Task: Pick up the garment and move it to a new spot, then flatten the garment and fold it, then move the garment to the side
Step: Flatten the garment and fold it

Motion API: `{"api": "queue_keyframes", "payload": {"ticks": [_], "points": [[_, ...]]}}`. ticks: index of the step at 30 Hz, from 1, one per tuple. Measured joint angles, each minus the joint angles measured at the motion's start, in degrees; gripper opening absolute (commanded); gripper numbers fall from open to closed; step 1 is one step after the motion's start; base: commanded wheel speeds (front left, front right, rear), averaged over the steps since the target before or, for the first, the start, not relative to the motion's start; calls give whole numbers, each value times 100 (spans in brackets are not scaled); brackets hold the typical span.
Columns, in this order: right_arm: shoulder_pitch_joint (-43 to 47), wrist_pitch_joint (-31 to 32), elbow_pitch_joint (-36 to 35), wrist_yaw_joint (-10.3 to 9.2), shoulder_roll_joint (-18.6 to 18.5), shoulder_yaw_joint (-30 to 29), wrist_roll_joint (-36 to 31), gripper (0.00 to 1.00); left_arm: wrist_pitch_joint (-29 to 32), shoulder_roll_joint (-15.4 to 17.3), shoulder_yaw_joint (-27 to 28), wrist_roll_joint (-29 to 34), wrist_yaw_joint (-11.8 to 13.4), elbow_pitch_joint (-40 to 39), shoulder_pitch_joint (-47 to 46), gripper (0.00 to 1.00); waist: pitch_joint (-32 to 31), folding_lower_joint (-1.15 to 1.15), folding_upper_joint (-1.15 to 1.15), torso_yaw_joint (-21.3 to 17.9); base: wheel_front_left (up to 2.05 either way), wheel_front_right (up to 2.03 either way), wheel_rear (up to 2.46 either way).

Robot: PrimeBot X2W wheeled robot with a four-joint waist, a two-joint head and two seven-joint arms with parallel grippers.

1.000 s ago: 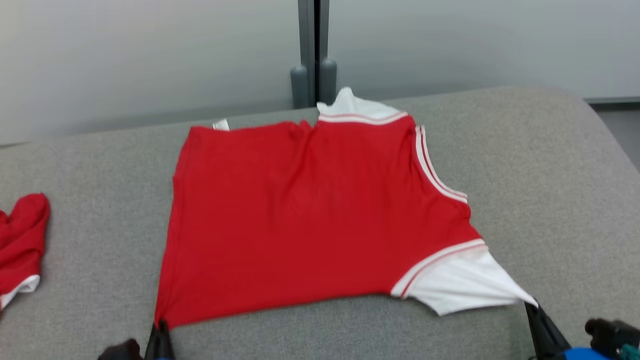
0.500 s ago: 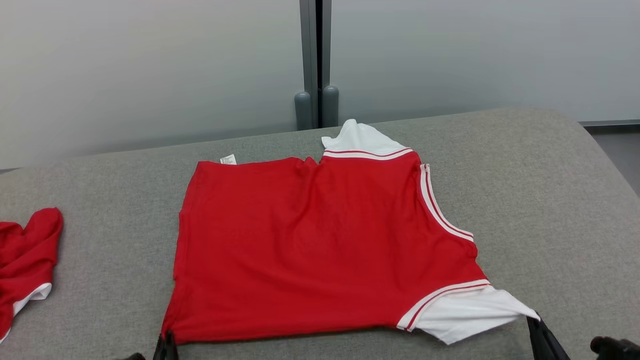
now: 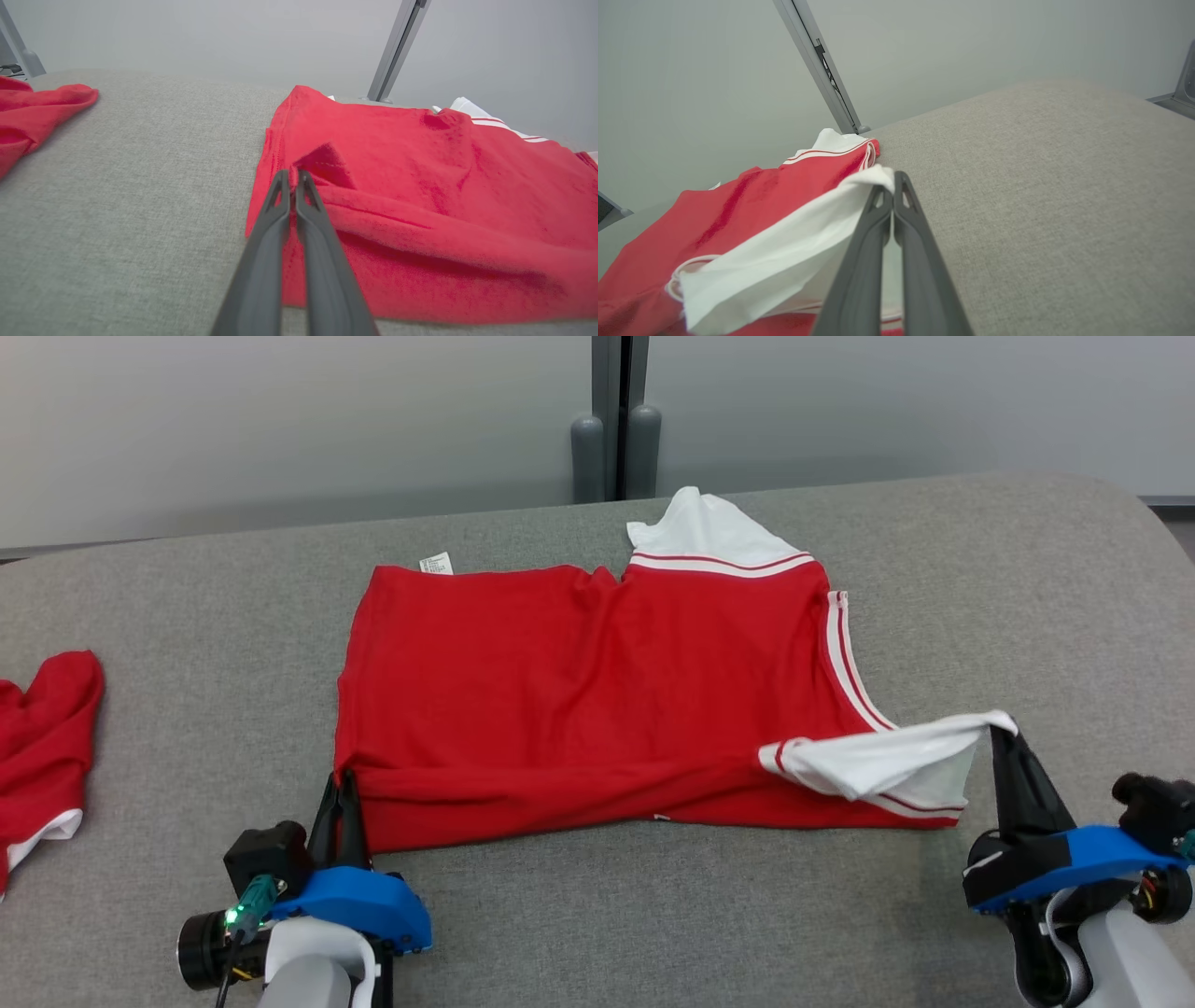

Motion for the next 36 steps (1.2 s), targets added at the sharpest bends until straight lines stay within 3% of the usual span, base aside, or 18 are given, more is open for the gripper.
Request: {"api": "queue_keyframes", "payload": {"ticks": [9, 22, 23, 24, 25, 26, 36], "points": [[-710, -1, 367, 1, -53, -151, -281, 0, 1, 0, 155, 250, 44, 481, -661, 0, 410, 0, 1, 115, 0, 0, 0], [-1237, -2, 680, 1, 27, -298, -737, 0, 1, 16, 309, 742, -101, 890, -1416, 0, 742, -1, 1, 144, 0, 0, 0], [-1260, -2, 683, 1, 35, -288, -783, 0, 1, 16, 313, 760, -104, 922, -1423, 26, 754, -1, 1, 143, 0, 0, 0], [-1271, -2, 682, 0, 51, -283, -835, 18, 1, 15, 328, 759, -104, 960, -1430, 74, 762, 0, 1, 142, 0, 0, 0], [-1274, -2, 678, 0, 69, -283, -875, 49, 1, 14, 359, 750, -104, 982, -1433, 100, 767, -1, 1, 141, 0, 0, 0], [-1277, -2, 672, 1, 92, -294, -879, 100, 0, 14, 402, 733, -104, 968, -1434, 100, 769, -1, 1, 140, 0, 0, 0], [-839, -3, 227, 0, 292, -767, -1038, 100, 1, 7, 521, 309, -189, 413, -711, 100, 659, -1, 0, 111, 0, 0, 0]]}}
